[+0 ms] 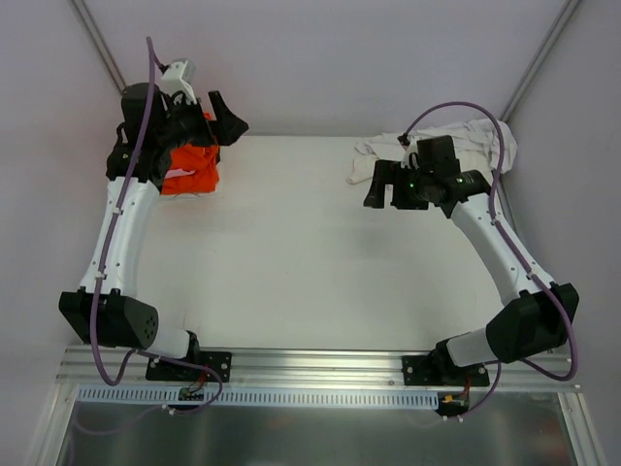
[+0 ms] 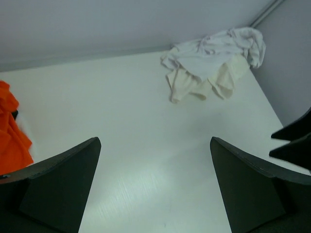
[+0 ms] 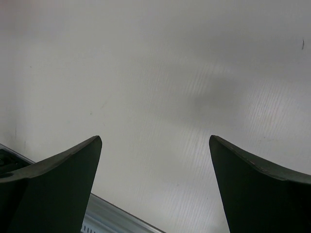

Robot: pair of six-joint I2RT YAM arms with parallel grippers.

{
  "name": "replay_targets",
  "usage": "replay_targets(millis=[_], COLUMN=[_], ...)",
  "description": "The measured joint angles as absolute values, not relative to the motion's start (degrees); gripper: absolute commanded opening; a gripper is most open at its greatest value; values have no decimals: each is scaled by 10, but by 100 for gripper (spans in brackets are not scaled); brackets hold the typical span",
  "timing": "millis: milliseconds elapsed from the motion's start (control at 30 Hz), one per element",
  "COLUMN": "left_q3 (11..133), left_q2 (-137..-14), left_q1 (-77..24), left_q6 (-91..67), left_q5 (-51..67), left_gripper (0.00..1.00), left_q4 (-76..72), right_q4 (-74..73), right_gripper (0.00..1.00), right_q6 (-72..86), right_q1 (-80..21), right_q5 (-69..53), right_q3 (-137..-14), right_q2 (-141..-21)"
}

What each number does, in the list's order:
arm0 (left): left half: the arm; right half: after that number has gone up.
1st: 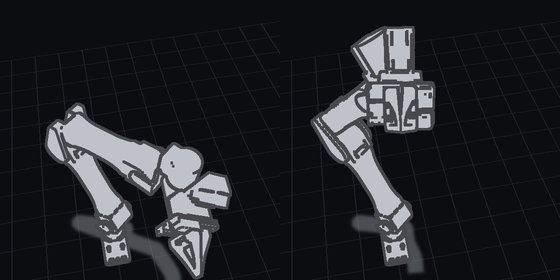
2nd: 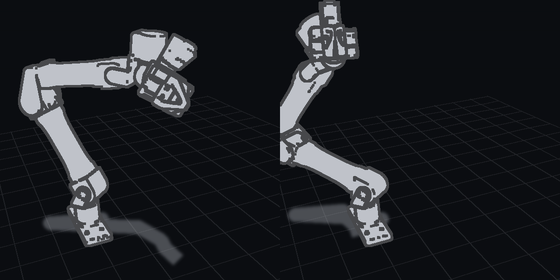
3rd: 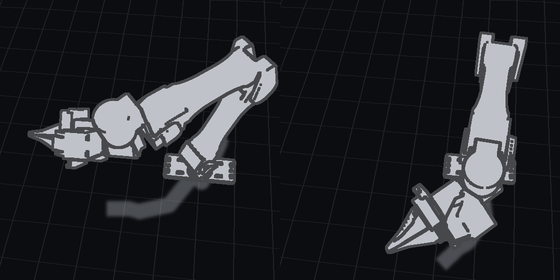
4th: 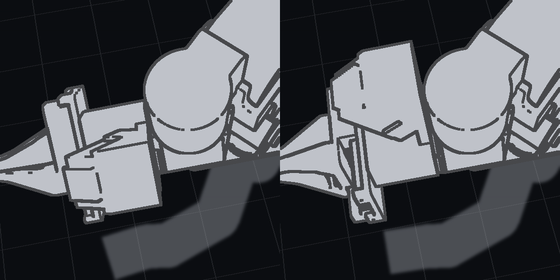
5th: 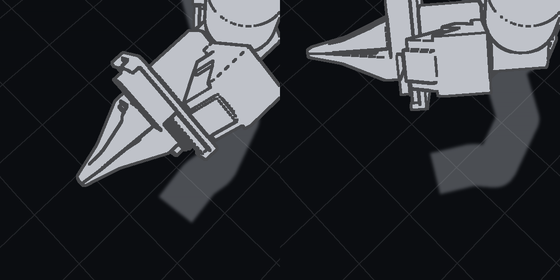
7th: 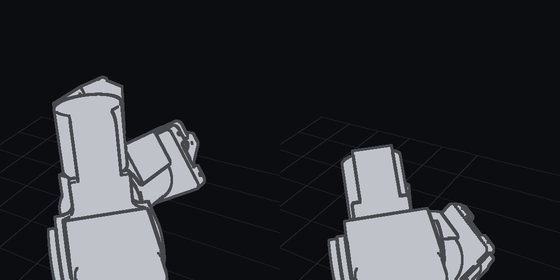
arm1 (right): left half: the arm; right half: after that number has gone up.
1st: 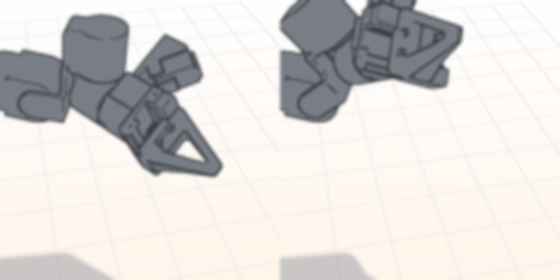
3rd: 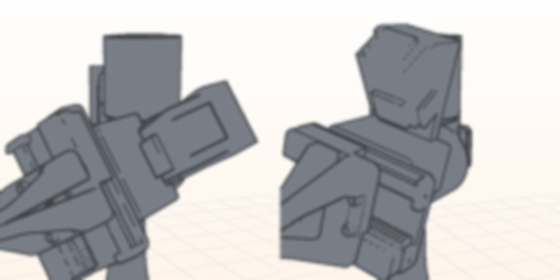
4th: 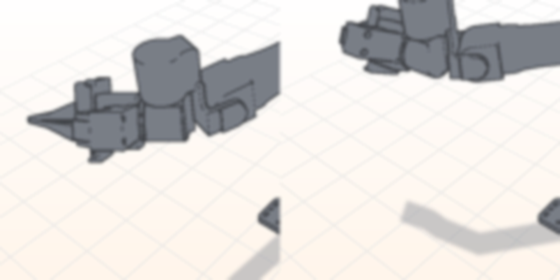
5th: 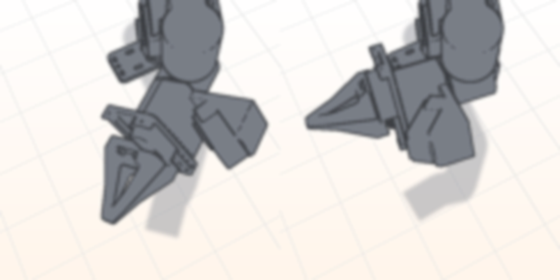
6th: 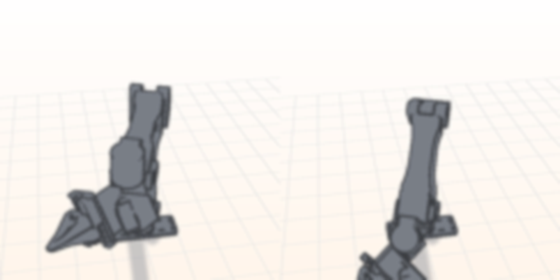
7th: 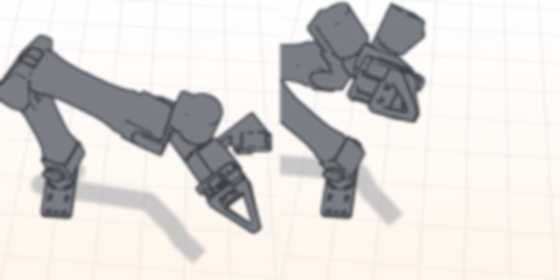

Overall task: Fold and stack the t-shirts
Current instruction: Put the neatly folded tshirt into the corner of the board with the left arm

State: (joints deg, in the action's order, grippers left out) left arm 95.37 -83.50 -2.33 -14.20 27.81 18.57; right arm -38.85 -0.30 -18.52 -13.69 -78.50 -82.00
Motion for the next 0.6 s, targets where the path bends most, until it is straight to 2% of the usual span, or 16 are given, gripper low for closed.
replay_targets(millis=[300,600], left_q3=[843,835], left_q2=[-805,-766], left_q1=[-54,-83], left_q6=[-116,-95], left_q5=[265,213], left_gripper=[99,99], left_q4=[249,256], right_q4=[-356,-391], right_gripper=[99,99], right_q6=[-3,-14], right_q1=[-187,-191], right_q5=[-145,-77], right_q3=[-796,-798], right_q2=[-820,-813])
